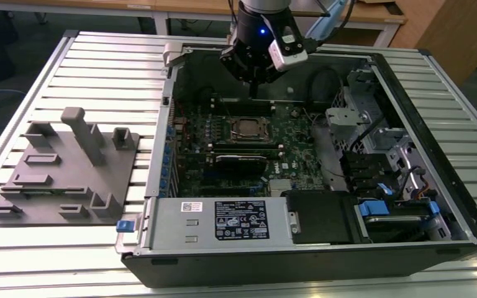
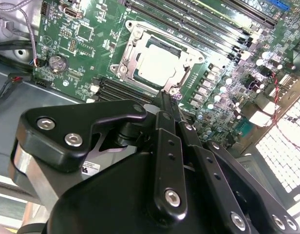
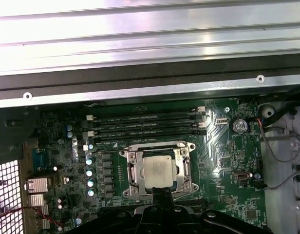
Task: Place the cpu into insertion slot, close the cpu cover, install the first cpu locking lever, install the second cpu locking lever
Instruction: 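Install the first cpu locking lever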
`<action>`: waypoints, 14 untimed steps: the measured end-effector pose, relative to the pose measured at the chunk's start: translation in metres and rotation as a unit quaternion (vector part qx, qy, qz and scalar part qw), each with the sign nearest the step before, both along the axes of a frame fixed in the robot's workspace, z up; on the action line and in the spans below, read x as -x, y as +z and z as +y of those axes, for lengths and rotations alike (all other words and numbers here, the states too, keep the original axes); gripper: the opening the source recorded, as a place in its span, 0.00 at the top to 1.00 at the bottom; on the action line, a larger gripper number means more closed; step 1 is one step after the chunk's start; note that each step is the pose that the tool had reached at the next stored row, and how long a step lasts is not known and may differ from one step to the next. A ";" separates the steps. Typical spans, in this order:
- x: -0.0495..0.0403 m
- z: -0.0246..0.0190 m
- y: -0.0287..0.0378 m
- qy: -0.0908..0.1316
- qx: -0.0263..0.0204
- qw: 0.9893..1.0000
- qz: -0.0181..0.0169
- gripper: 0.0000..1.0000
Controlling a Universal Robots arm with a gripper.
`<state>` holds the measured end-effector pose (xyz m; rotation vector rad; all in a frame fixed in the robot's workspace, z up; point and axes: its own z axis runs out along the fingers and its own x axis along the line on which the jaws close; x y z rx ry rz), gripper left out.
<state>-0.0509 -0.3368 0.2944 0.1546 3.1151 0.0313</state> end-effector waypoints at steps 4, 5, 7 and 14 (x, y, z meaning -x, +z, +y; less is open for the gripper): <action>0.0000 0.0000 -0.0010 0.000 0.000 1.000 0.000 0.90; 0.0000 0.0000 -0.0019 0.000 0.000 1.000 0.000 0.90; 0.0000 0.0000 -0.0023 0.000 0.000 1.000 0.000 0.90; 0.0000 0.0000 -0.0034 0.000 0.000 1.000 0.000 0.90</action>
